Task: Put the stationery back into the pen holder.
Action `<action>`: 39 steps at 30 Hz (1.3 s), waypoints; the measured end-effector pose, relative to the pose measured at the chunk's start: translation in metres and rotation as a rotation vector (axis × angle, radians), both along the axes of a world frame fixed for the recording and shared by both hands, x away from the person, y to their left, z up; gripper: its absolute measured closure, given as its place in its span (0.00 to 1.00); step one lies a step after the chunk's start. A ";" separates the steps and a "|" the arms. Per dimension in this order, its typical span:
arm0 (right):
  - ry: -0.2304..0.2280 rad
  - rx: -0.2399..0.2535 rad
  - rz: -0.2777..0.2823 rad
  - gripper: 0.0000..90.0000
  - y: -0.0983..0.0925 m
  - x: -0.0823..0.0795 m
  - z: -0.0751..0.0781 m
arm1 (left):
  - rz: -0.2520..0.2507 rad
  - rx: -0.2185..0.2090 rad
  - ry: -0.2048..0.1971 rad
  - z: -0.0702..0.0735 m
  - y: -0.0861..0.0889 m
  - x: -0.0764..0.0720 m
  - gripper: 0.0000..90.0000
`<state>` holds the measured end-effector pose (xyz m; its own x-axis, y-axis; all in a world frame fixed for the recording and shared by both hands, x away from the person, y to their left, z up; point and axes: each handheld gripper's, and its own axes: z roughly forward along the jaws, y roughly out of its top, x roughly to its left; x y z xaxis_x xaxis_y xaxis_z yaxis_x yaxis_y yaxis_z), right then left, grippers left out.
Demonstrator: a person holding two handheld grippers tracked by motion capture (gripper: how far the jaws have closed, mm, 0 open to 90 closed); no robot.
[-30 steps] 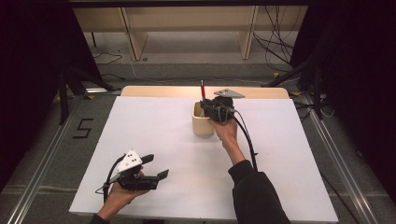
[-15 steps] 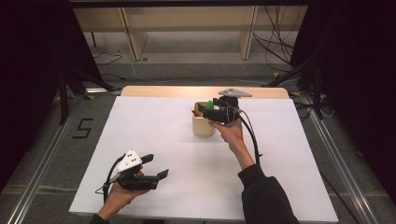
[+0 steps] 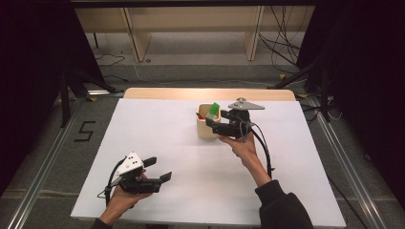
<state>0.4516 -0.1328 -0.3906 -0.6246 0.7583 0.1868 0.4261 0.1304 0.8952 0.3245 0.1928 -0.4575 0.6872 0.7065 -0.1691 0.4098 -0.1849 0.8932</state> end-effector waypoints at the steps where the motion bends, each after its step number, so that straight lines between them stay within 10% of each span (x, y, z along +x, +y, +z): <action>1: -0.001 -0.003 0.005 0.32 -0.001 -0.002 0.000 | -0.004 -0.002 0.001 0.000 0.001 0.000 0.19; 39: -0.071 -0.034 0.094 0.28 -0.025 -0.071 -0.011 | -0.016 -0.013 0.015 0.000 -0.001 -0.001 0.19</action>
